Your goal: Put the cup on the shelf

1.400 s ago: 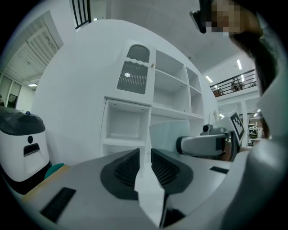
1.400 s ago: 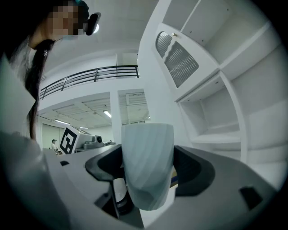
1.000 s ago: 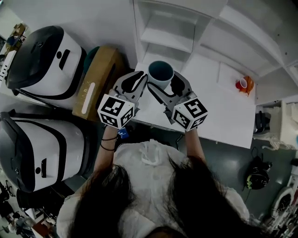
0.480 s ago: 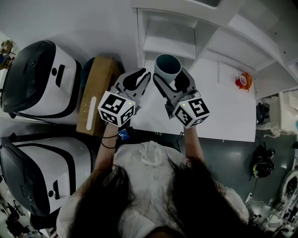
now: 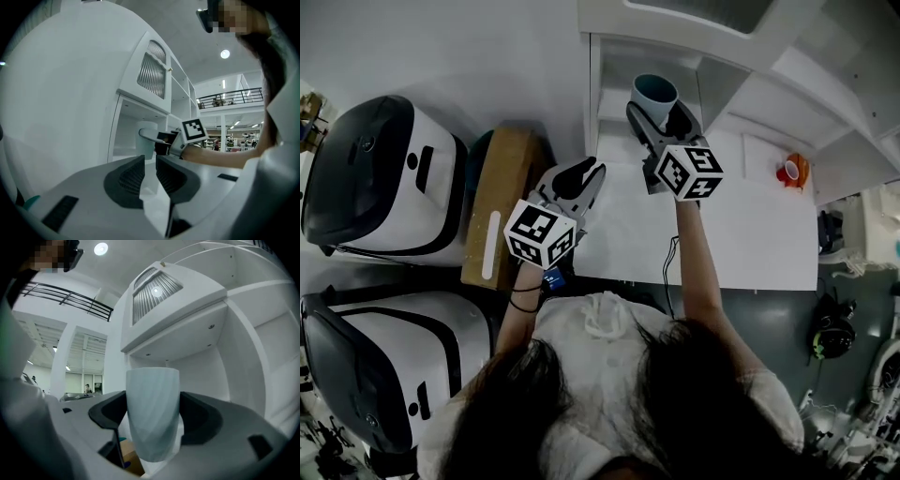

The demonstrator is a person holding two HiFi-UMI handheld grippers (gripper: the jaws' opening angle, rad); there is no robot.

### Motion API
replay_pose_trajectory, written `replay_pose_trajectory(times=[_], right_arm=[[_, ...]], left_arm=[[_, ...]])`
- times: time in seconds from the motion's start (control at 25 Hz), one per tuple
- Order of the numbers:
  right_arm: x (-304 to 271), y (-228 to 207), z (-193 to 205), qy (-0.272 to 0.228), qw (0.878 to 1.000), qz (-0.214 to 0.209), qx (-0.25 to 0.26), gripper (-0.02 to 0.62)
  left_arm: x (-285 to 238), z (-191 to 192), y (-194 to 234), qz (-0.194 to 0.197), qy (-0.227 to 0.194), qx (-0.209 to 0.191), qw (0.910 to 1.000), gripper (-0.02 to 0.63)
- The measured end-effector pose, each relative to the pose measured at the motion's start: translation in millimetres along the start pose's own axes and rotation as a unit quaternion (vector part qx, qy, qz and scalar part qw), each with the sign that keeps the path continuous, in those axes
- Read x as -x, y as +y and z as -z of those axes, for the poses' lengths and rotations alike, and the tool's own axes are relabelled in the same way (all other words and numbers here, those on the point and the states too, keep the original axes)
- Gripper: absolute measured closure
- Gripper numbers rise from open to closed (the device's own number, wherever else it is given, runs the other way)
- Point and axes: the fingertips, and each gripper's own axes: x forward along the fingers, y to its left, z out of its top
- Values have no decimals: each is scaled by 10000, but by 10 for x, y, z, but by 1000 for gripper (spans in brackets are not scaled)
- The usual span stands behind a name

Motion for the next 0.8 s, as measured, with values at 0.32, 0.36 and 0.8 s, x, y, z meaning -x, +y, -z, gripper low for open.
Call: replay_pose_trajectory(times=[0.32,0.36,0.8], right_arm=[[-617,-514,78,205,9986,458,170,255],[-681,-567,91,264,9982,499,218,255],[-976,-878,263,710,9948,642,353,255]], left_arm=[[-5,76,62,122,46,84,9999,538],[-10,85,78,125,48,102,9999,538],[-56,122,193,52,62,222,9997,538]])
